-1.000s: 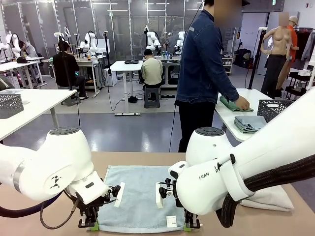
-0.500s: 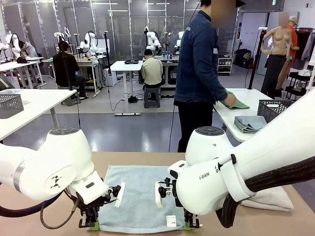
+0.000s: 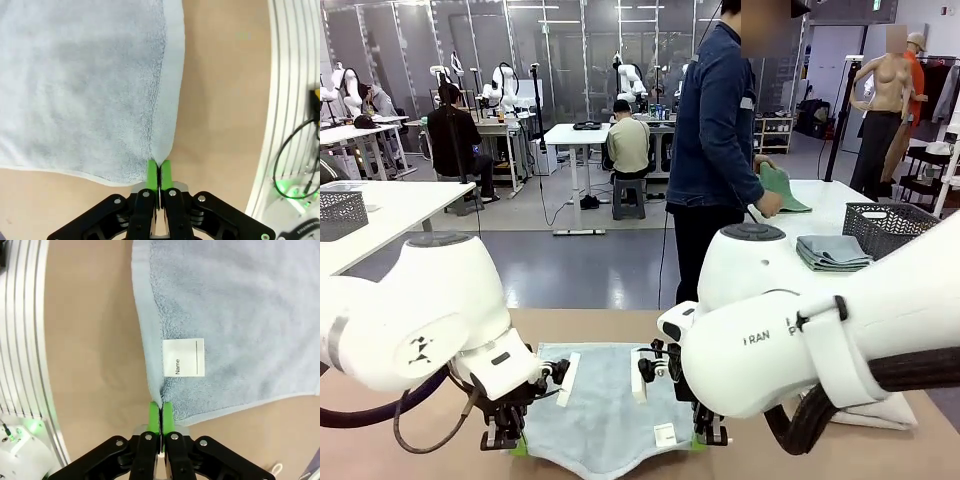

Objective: Fold the towels and place them in the basket.
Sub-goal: When a person lays out a Towel with hook on the table, fold it in half twice.

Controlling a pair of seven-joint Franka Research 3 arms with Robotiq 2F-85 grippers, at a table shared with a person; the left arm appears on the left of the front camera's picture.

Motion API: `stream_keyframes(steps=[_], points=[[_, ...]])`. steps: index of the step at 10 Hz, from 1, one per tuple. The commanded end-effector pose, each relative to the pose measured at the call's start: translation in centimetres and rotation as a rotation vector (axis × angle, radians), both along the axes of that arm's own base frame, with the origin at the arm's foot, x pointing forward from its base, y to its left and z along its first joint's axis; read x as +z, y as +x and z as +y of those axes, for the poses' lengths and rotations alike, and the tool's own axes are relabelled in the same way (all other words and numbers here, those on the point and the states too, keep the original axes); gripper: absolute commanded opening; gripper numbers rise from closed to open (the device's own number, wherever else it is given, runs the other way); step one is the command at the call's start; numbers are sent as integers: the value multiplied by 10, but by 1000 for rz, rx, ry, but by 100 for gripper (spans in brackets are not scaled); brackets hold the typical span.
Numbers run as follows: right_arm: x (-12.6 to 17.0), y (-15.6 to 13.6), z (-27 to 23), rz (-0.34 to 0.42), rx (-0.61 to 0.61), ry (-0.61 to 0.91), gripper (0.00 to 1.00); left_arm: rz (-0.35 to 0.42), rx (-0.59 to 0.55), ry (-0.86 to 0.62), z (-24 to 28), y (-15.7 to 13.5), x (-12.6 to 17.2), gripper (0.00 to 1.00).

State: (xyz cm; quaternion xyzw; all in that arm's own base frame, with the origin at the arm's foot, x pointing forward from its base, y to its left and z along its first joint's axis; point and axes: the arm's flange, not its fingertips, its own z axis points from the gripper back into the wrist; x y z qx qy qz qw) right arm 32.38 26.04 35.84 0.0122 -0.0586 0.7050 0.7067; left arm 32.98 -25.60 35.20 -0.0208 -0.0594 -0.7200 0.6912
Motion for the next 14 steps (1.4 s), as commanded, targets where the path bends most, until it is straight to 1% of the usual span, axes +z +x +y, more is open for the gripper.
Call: stream_keyframes(steps=[1,3,4,6,8,10,12,14], points=[[14,-36,-21,-11,-35,-4,0,19,10,-13,25,-42,9,0],[34,-37,-23,-32,-36,-4,0,13,15,-41,22,-48,26,0],[41,-30,-23,-37,-41,-4,0,-3,19,-47,20,-43,34,0],[48,-10,-22,-25,-49,-3,0,-10,37,-53,12,-23,45,0],[55,16,-17,0,-61,4,0,4,70,-64,6,10,57,0],[63,45,-10,24,-63,12,0,9,77,-50,0,41,67,0],[67,84,2,34,-64,-1,0,-11,91,-50,-5,81,80,0],[66,120,6,53,-78,-6,0,24,133,-16,-8,116,85,0]])
